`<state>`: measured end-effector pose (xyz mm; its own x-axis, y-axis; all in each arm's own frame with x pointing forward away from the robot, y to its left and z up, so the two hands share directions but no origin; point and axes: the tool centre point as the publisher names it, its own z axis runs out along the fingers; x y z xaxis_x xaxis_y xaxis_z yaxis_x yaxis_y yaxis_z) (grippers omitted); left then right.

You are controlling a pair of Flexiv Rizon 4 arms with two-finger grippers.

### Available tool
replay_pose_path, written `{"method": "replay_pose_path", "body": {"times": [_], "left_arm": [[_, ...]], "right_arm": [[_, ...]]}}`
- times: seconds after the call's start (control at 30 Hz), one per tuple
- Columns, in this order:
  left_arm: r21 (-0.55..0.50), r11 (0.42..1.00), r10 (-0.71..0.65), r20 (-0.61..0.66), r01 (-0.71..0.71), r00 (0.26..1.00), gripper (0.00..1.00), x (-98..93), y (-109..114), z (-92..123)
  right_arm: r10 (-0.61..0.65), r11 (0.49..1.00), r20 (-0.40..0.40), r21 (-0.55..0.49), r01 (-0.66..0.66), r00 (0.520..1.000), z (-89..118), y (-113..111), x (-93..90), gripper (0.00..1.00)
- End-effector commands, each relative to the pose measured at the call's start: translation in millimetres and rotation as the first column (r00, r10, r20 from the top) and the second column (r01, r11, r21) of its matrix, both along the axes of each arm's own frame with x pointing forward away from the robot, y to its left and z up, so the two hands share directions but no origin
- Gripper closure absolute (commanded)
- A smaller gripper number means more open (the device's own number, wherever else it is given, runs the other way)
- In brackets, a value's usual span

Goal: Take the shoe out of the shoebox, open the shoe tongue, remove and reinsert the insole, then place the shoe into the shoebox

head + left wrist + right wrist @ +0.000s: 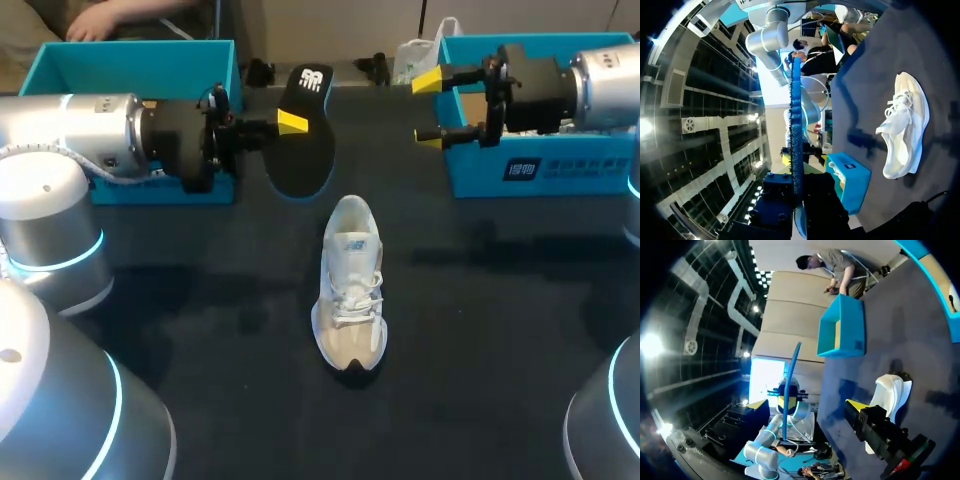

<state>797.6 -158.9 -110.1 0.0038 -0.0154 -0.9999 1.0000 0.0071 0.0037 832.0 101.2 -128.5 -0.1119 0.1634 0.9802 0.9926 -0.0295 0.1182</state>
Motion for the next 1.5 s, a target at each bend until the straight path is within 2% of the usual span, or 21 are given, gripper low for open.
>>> {"method": "replay_pose_path", "body": {"times": [0.03,0.23,0.37,0.43,0.53,0.73,0.77,0.93,1.07,1.2,1.23,1.27,1.5], "left_arm": [[0.001,1.0,0.002,0.001,-0.002,1.0,1.0,-0.3,0,0],[0.001,1.0,0.002,0.001,-0.002,1.0,1.0,-0.3,0,0],[0.072,0.997,-0.014,-0.297,0.037,0.955,1.0,-14.4,1,12],[0.141,0.989,0.014,-0.436,0.053,0.9,1.0,-17.8,3,15],[0.204,0.976,0.053,-0.565,0.077,0.824,1.0,-20.6,6,17],[0.239,0.958,0.113,-0.82,0.156,0.56,1.0,-23.1,8,21],[0.228,0.958,0.115,-0.865,0.177,0.488,1.0,-23.9,8,21],[0.203,0.952,0.146,-0.959,0.229,0.242,1.0,-24.0,4,20],[0.128,0.962,0.142,-0.989,0.24,-0.041,1.0,-20.1,2,23],[0.08,0.974,0.147,-0.934,0.212,-0.325,1.0,-16.9,0,25],[0.073,0.976,0.145,-0.92,0.203,-0.365,1.0,-15.3,-1,26],[0.054,0.978,0.127,-0.919,0.199,-0.372,1.0,-14.2,-1,26],[0.054,0.978,0.127,-0.919,0.199,-0.372,1.0,-14.2,-1,26]], "right_arm": [[-0.007,1.0,0.0,-0.003,0.007,1.0,1,1,-2.5,0.0],[-0.007,1.0,0.0,-0.003,0.007,1.0,1,1,-2.5,0.0],[-0.007,1.0,0.0,-0.003,0.007,1.0,1,1,-2.5,0.0],[-0.007,1.0,0.0,-0.003,0.007,1.0,1,1,-2.5,0.0],[-0.007,1.0,0.0,-0.003,0.007,1.0,1,1,-2.5,0.0],[-0.007,1.0,0.0,-0.003,0.007,1.0,1,1,-2.5,0.0],[-0.007,1.0,0.0,-0.003,0.007,1.0,1,1,-2.5,0.0],[-0.007,1.0,0.0,-0.003,0.007,1.0,1,1,-2.5,0.0],[-0.007,1.0,0.0,-0.003,0.007,1.0,1,1,-2.5,0.0],[-0.007,1.0,0.0,-0.003,0.007,1.0,1,1,-2.5,0.0],[-0.007,1.0,0.0,-0.003,0.007,1.0,1,1,-2.5,0.0],[-0.007,1.0,0.0,-0.003,0.007,1.0,1,1,-2.5,0.0],[-0.007,1.0,0.0,-0.003,0.007,1.0,1,1,-2.5,0.0]]}}
